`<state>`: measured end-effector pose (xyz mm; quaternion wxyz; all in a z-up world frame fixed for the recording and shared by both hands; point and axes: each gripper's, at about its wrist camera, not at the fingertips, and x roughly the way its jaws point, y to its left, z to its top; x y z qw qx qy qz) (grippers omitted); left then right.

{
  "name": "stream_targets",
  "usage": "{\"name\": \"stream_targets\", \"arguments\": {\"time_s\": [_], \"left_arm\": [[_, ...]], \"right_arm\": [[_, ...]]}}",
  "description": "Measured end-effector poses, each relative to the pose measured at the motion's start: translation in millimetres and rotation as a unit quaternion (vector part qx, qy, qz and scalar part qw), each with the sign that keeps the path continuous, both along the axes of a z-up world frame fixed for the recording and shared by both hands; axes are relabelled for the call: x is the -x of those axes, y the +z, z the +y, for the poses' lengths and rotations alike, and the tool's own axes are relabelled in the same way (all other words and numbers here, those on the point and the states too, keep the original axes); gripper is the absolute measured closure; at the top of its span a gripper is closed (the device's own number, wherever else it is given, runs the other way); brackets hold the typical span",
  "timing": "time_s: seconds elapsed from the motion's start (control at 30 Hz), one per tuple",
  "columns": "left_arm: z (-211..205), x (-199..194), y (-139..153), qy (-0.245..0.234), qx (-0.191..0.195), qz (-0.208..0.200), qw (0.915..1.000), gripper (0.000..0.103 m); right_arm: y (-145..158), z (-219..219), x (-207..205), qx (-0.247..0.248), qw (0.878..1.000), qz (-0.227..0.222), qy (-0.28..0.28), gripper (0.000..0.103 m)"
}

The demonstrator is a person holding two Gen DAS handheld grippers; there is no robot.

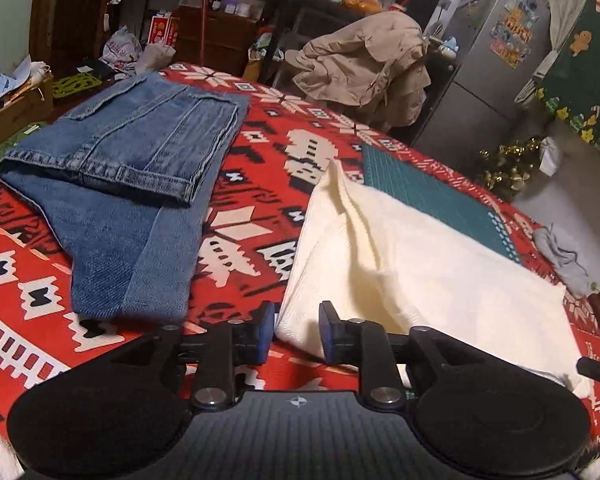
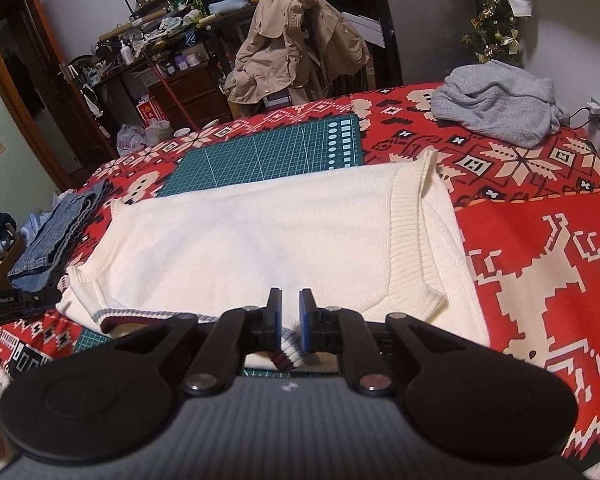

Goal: Fold clothes
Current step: 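Open the left gripper and grasp the vest's ribbed side edge, then lift the vest side with the left gripper and fold it over the body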

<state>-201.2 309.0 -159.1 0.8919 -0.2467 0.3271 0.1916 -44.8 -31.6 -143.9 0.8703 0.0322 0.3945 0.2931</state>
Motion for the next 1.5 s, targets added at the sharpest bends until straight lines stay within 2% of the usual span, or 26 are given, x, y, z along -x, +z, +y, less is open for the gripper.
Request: {"name": "stream_targets", "arguments": {"time_s": [0.2, 0.4, 0.5, 0.6, 0.67, 0.73, 0.83, 0.97, 1.13, 1.33, 1.43, 1.5], "left_arm": [[-10.6, -7.4, -5.9, -0.008, -0.022, 0.003, 0.9997, 0.075], [-11.7, -7.8, -8.8, -0.007, -0.025, -0.003, 0.9997, 0.081], [-9.7, -6.9, -10.6, 0.0, -0.019, -0.009, 0.9998, 0.093], [-8.0, -4.0, -7.6, 0.002, -0.013, -0.022, 0.9997, 0.096], [-13.6, -3.2, 0.8, -0.006, -0.034, -0.032, 0.9989, 0.097], [-20.0, -4.1, 11.8, -0.019, -0.05, -0.047, 0.9974, 0.097], [-25.9, -7.8, 30.3, -0.041, -0.049, -0.079, 0.9949, 0.097], [-44.7, -18.6, 58.8, -0.086, -0.072, -0.112, 0.9873, 0.097], [-74.9, -39.1, 77.5, -0.146, -0.055, -0.144, 0.9773, 0.098], [-126.5, -65.8, 68.8, -0.23, -0.045, -0.14, 0.9622, 0.098], [-152.0, -77.3, 50.9, -0.27, -0.047, -0.115, 0.9547, 0.098], [-164.1, -85.5, 33.6, -0.286, -0.044, -0.089, 0.9532, 0.098]], "right_arm": [[2.7, -4.9, 0.2, 0.01, 1.0, -0.001, -0.006, 0.093], [3.6, -6.8, 0.3, 0.016, 1.0, -0.001, -0.006, 0.093], [4.0, -6.5, 0.2, 0.018, 1.0, -0.001, -0.004, 0.093], [5.1, -5.5, -0.1, 0.017, 1.0, -0.002, -0.002, 0.093], [6.2, -5.8, 0.0, 0.015, 1.0, -0.003, -0.003, 0.093], [7.5, -6.4, 0.3, 0.012, 1.0, -0.004, -0.003, 0.093], [9.5, -7.3, 0.6, 0.009, 1.0, -0.006, -0.004, 0.093], [12.2, -8.5, 1.1, 0.004, 1.0, -0.008, -0.005, 0.093], [17.1, -11.4, 4.6, -0.005, 1.0, -0.013, -0.005, 0.093], [23.2, -18.4, 8.7, -0.017, 1.0, -0.019, -0.006, 0.093], [24.1, -22.4, 11.0, -0.022, 1.0, -0.018, -0.01, 0.093], [22.9, -24.6, 11.9, -0.025, 0.999, -0.015, -0.012, 0.093]]}}
